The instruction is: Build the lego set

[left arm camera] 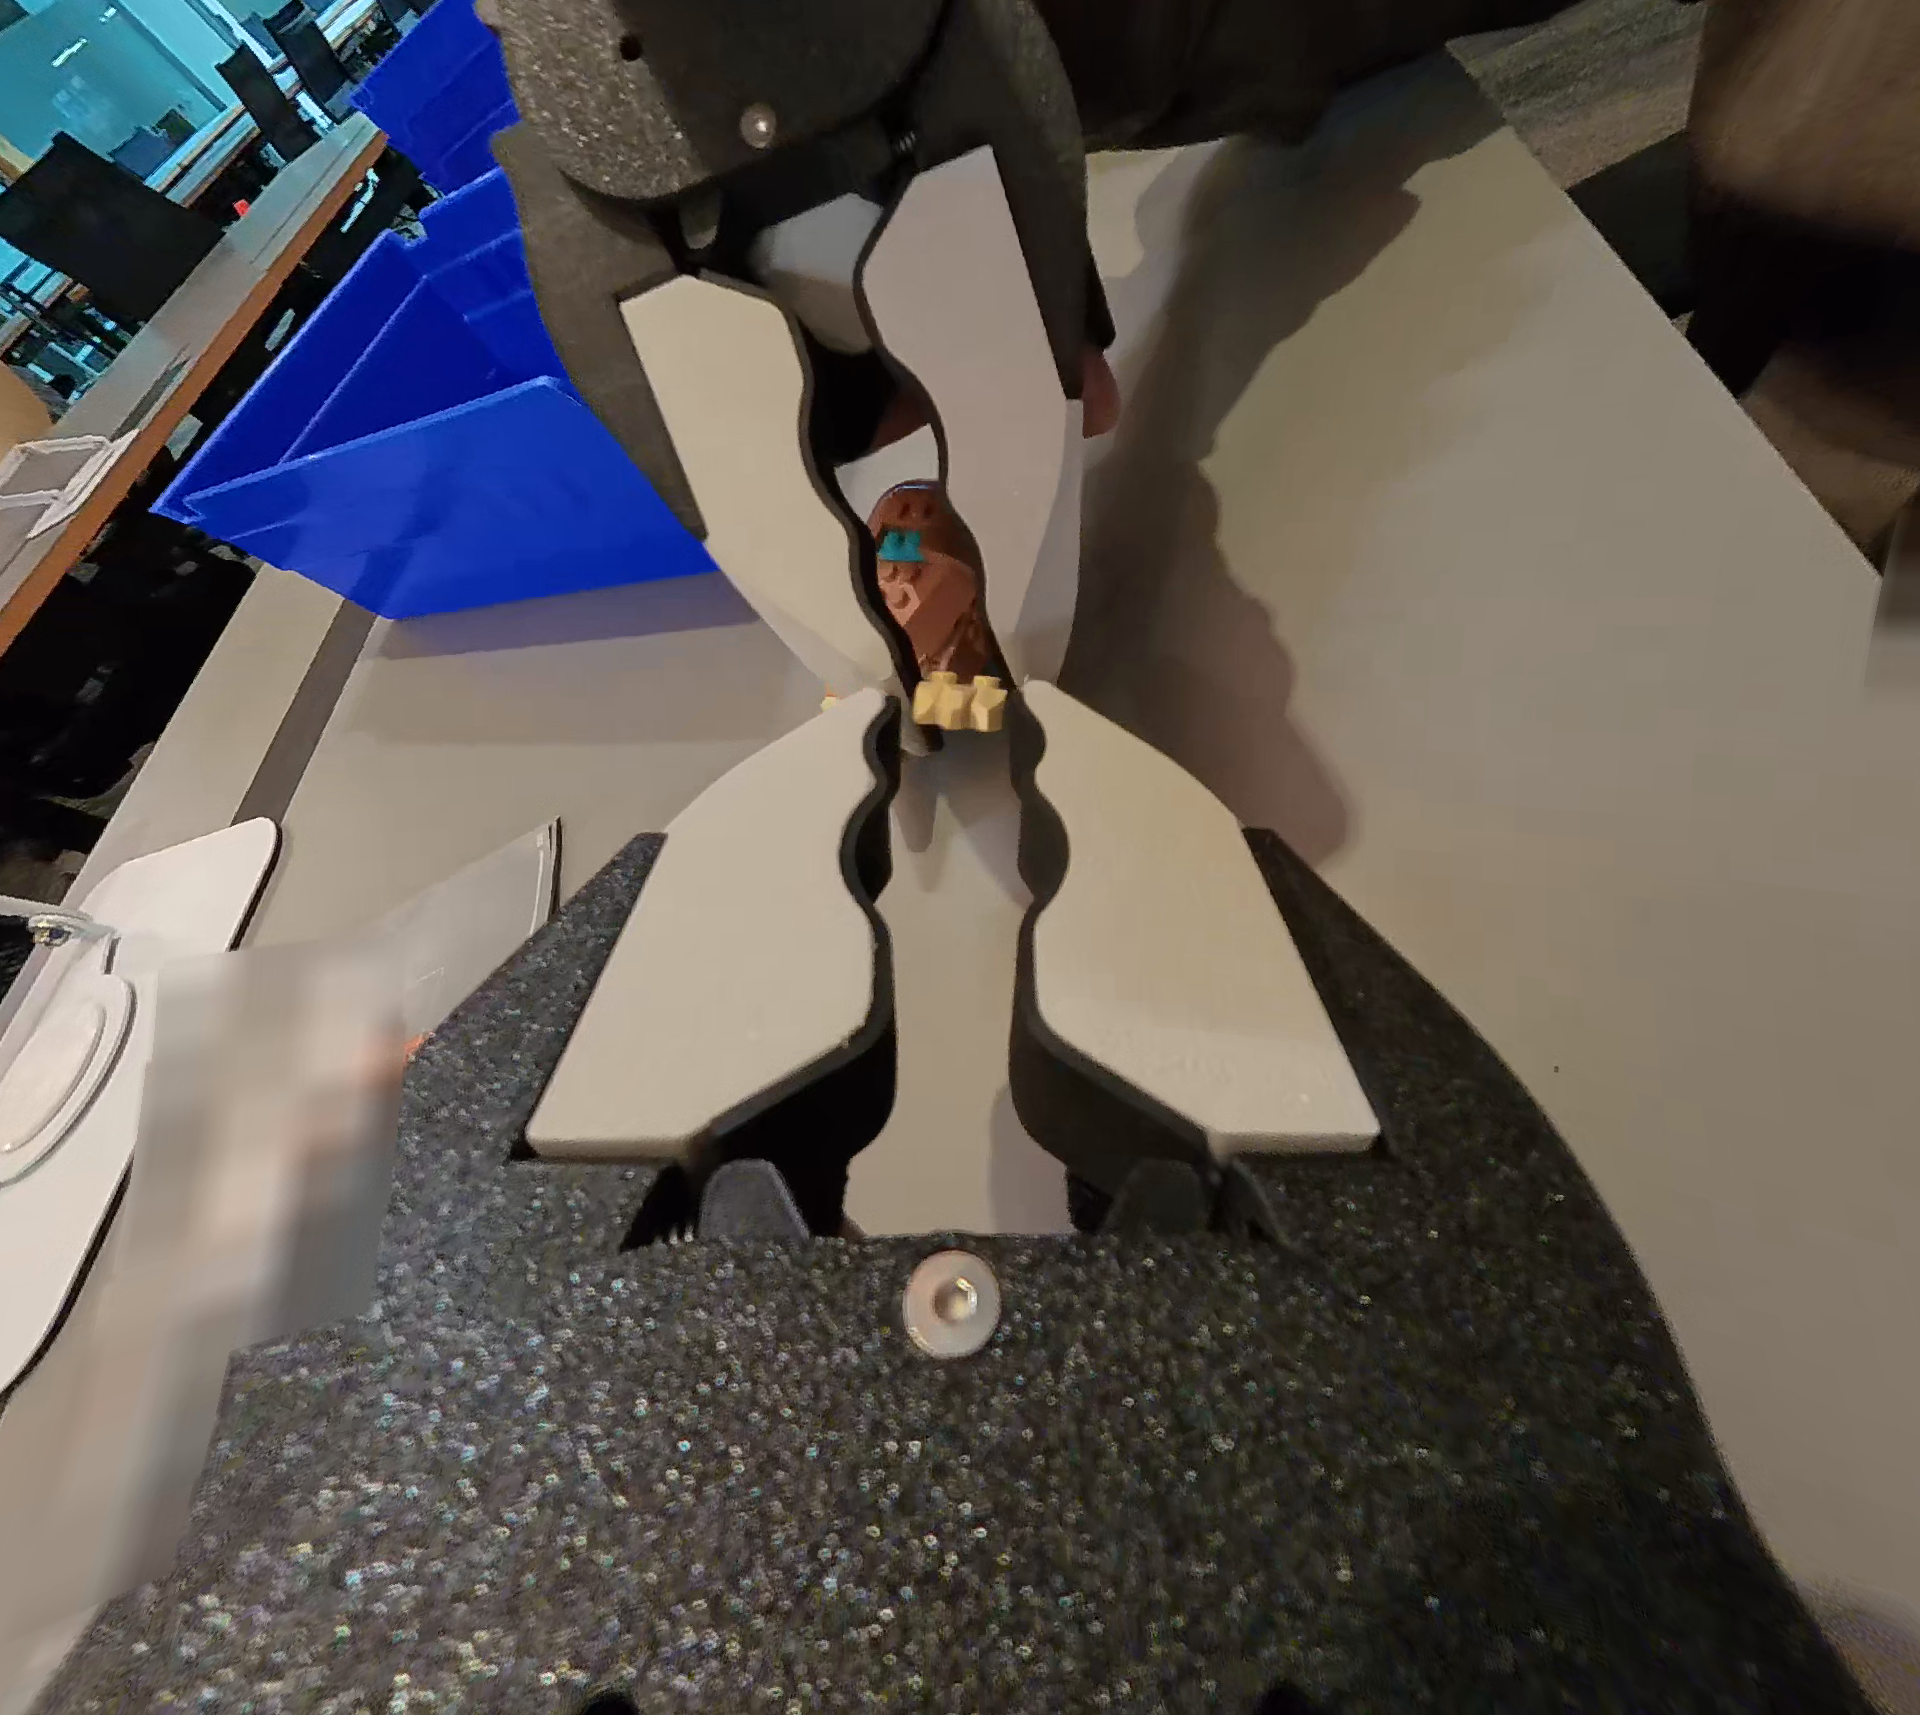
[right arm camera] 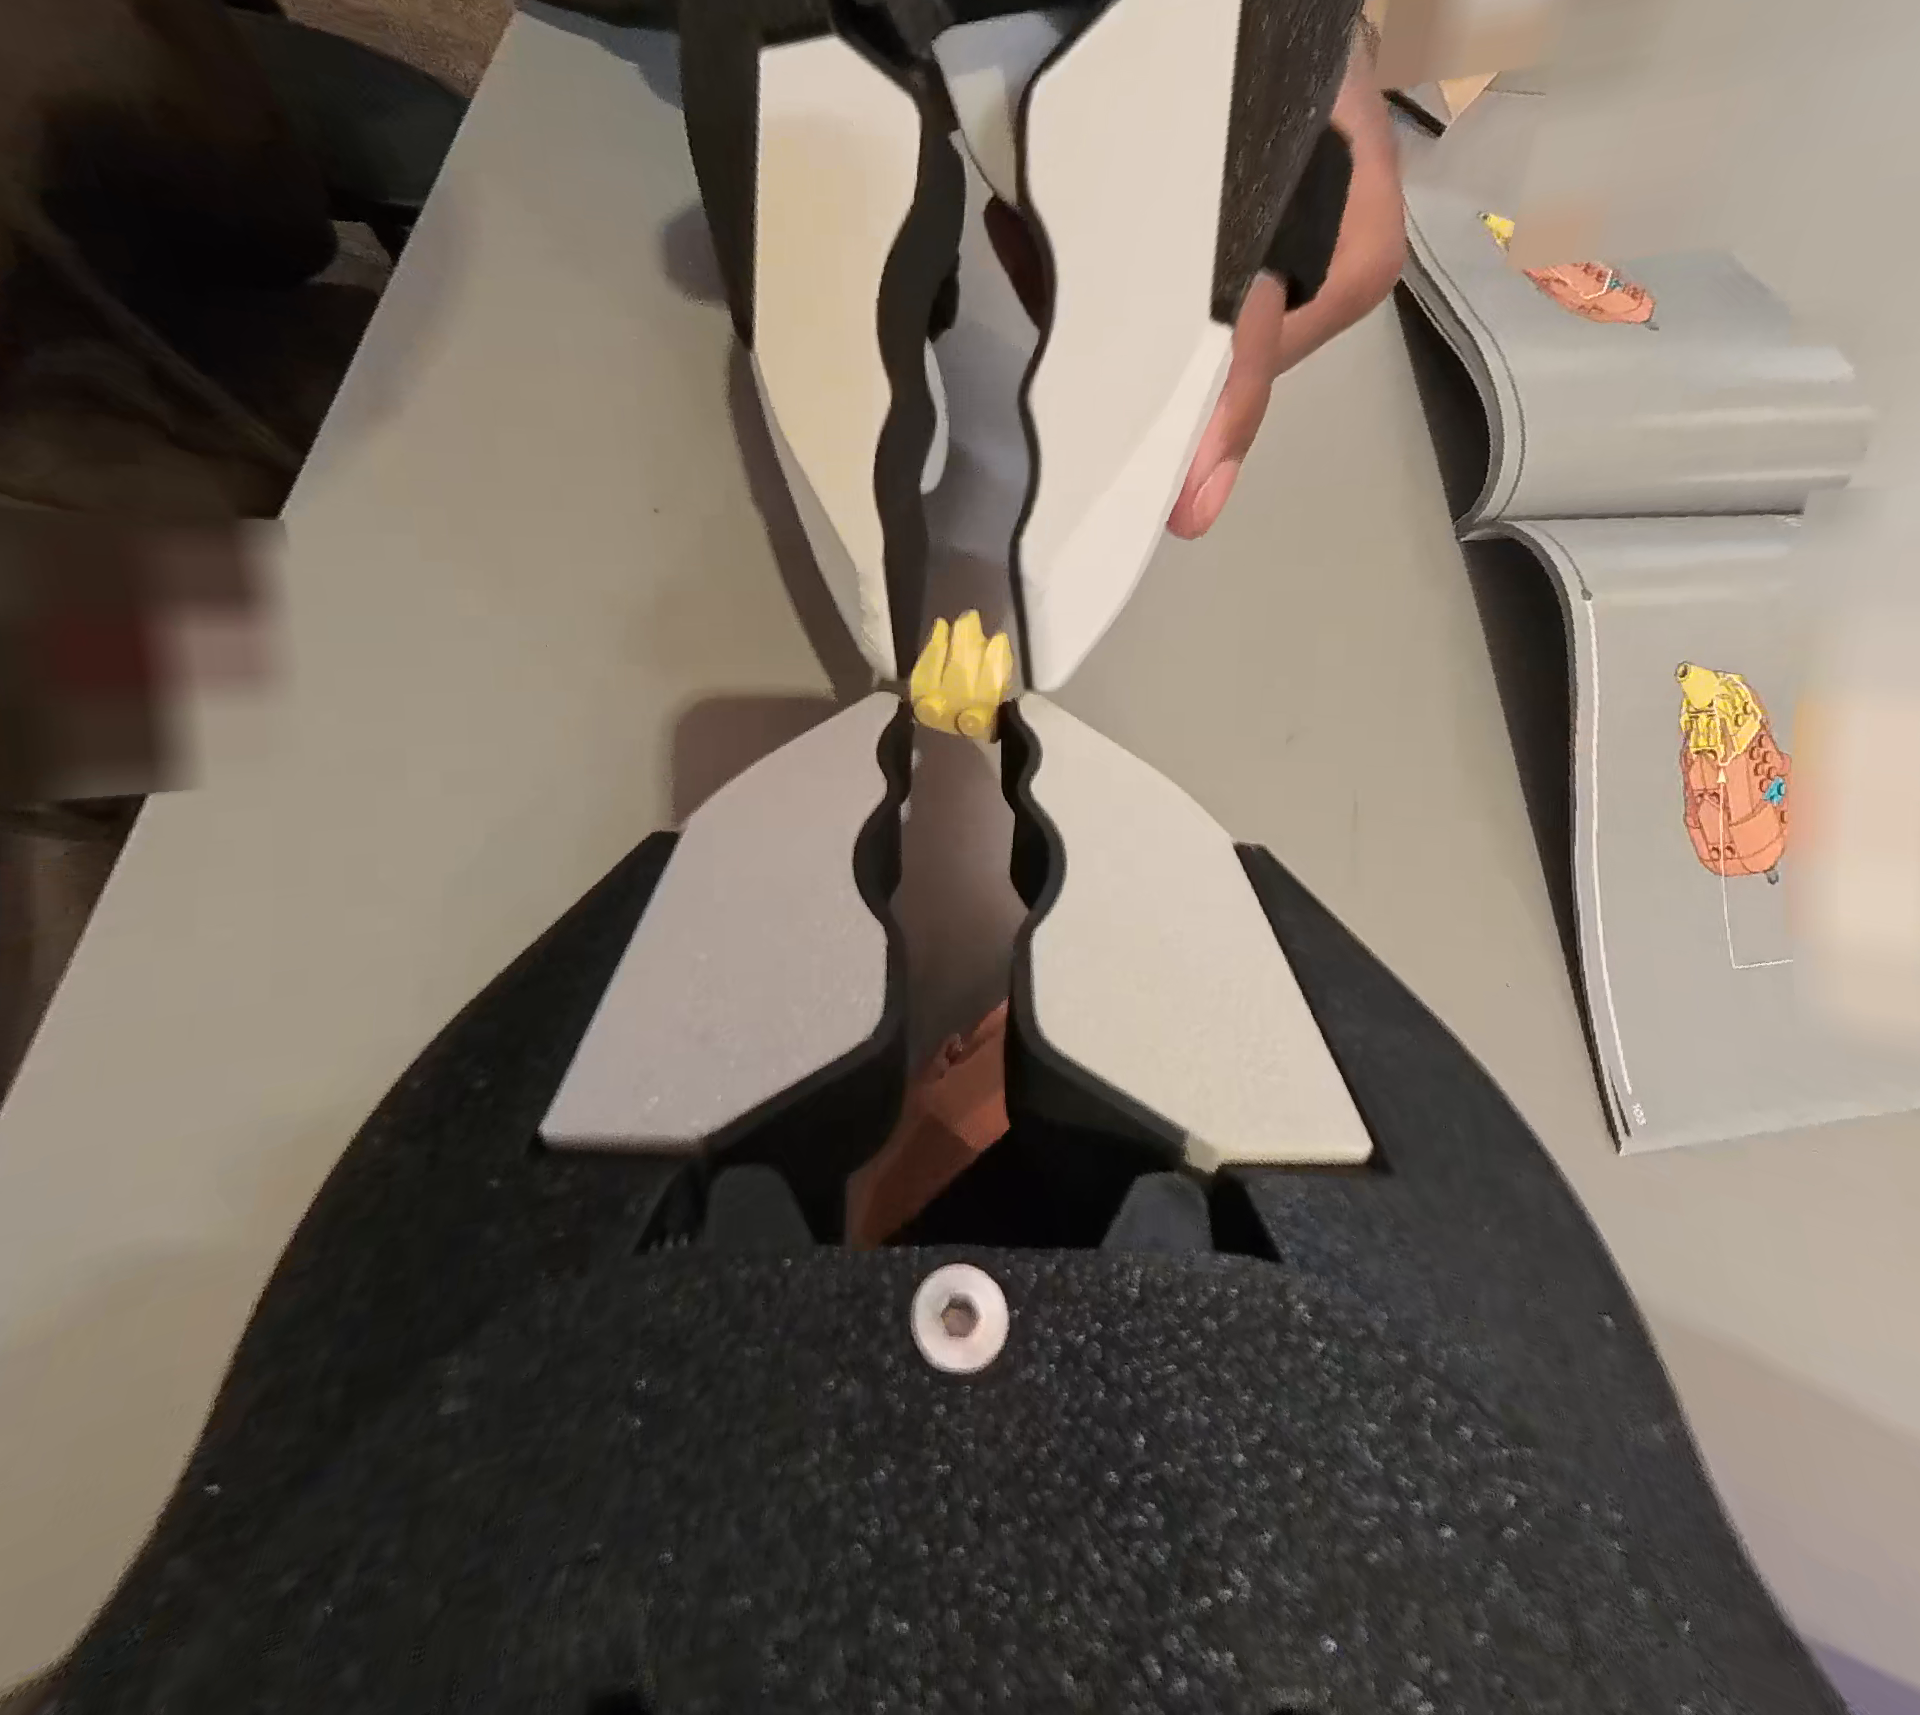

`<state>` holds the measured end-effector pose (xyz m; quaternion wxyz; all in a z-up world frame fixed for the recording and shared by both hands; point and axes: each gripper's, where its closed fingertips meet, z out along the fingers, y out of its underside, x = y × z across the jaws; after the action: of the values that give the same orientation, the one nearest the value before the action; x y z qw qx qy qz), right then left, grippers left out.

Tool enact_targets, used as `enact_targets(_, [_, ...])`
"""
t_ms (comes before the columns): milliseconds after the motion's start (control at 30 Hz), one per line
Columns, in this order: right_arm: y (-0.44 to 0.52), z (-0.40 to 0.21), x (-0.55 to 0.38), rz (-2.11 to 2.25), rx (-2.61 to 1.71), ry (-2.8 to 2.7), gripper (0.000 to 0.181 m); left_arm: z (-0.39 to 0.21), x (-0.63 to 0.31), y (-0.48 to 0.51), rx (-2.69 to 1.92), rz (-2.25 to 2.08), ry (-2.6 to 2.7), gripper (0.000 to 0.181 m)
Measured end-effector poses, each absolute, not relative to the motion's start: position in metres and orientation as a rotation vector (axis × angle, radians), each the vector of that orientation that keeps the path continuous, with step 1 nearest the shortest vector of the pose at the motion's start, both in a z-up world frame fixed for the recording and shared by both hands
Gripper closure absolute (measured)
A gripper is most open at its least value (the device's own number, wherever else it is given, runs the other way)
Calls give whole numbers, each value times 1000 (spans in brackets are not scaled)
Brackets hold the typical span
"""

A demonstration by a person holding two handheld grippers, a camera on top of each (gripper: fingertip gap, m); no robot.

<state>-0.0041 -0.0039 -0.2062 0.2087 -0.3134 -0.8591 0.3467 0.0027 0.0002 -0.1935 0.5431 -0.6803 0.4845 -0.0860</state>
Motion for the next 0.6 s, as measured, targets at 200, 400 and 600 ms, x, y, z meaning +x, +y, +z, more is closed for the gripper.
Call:
enact_targets(200, [0, -208, -7, 949, -894, -2377, 165, -195, 1, 4, -1615, -180, 1146, 165])
enact_targets(400, [44, -210, 4, 732, -1095, -2195, 134, -187, -7, 11, -1619, -269, 998, 165])
enact_targets(600, [81, -226, 42, 624, -1405, -2002, 109, -191, -13, 23, -1650, -348, 931, 165])
